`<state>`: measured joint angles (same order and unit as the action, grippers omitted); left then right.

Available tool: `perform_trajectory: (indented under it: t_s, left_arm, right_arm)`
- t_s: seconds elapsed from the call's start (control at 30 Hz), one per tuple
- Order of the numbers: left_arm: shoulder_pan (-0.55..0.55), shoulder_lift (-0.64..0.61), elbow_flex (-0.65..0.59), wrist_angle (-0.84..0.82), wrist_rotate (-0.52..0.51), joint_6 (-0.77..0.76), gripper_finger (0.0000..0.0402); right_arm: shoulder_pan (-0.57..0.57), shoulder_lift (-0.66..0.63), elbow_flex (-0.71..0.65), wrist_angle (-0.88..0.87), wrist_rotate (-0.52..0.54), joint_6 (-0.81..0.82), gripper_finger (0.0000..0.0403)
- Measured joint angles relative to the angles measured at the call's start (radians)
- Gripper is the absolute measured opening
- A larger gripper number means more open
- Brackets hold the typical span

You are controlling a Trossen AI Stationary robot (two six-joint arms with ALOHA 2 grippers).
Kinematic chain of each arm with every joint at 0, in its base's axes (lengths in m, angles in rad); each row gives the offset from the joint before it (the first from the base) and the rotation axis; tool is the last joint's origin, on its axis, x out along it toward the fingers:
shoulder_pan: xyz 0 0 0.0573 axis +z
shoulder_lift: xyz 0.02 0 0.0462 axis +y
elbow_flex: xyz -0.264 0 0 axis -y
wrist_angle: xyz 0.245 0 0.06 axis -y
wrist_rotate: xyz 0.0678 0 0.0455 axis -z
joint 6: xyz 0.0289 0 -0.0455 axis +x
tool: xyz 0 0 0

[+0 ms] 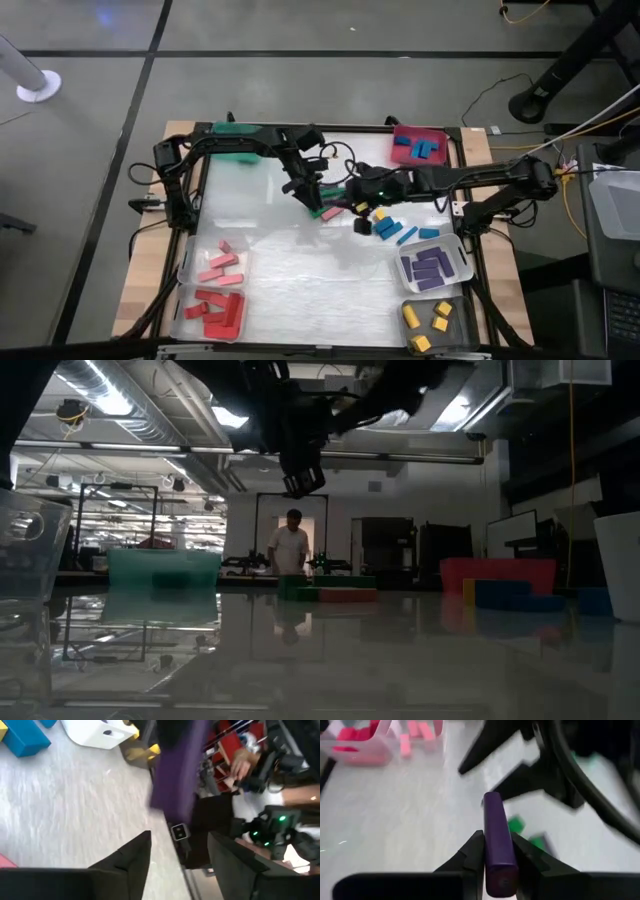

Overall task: Sort blocks
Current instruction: Put the violet block into the white bin

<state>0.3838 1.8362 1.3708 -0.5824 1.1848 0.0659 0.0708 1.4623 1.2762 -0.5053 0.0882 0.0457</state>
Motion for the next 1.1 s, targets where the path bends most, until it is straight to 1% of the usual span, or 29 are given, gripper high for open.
perform_trajectory:
  t_s: [0.07, 0.13, 0.23, 0.3, 0.37, 0.43, 0.57, 0.67, 0.73, 0.93, 1.1]
  left_arm:
    - [-0.007, 0.000, 0.000, -0.001, -0.022, 0.036, 0.0194]
    - [-0.011, 0.000, 0.000, 0.000, -0.039, 0.079, 0.0201]
    - [-0.019, 0.000, 0.000, -0.002, -0.087, 0.145, 0.0202]
    - [-0.026, 0.000, 0.000, -0.002, -0.153, 0.199, 0.0201]
    - [-0.037, 0.000, 0.000, -0.003, -0.248, 0.259, 0.0199]
    - [-0.052, 0.000, 0.000, -0.003, -0.364, 0.309, 0.0199]
    - [-0.083, 0.000, 0.000, -0.005, -0.632, 0.364, 0.0198]
    - [-0.104, 0.000, 0.000, -0.012, -0.787, 0.355, 0.0198]
    - [-0.117, 0.000, -0.005, -0.014, -0.868, 0.333, 0.0198]
    - [-0.142, 0.000, -0.039, -0.036, -1.050, 0.177, 0.0198]
    - [-0.142, 0.001, -0.091, -0.022, -1.071, 0.072, 0.0198]
  right_arm:
    - [0.000, -0.029, 0.000, -0.077, -0.051, 0.067, 0.0068]
    - [0.000, -0.062, 0.000, -0.182, -0.130, 0.146, 0.0063]
    - [0.001, -0.096, 0.000, -0.346, -0.288, 0.274, 0.0061]
    - [0.002, -0.104, 0.000, -0.459, -0.393, 0.368, 0.0067]
    - [0.022, -0.104, 0.000, -0.566, -0.455, 0.455, 0.0075]
    - [0.051, -0.102, 0.000, -0.684, -0.457, 0.498, 0.0081]
    - [0.128, -0.087, -0.001, -0.870, -0.416, 0.504, 0.0079]
    - [0.178, -0.081, -0.001, -0.919, -0.368, 0.554, 0.0075]
    - [0.205, -0.076, -0.001, -0.921, -0.350, 0.585, 0.0075]
    - [0.270, -0.068, -0.001, -0.924, -0.346, 0.666, 0.0089]
    - [0.322, -0.066, -0.001, -0.945, -0.319, 0.738, 0.0091]
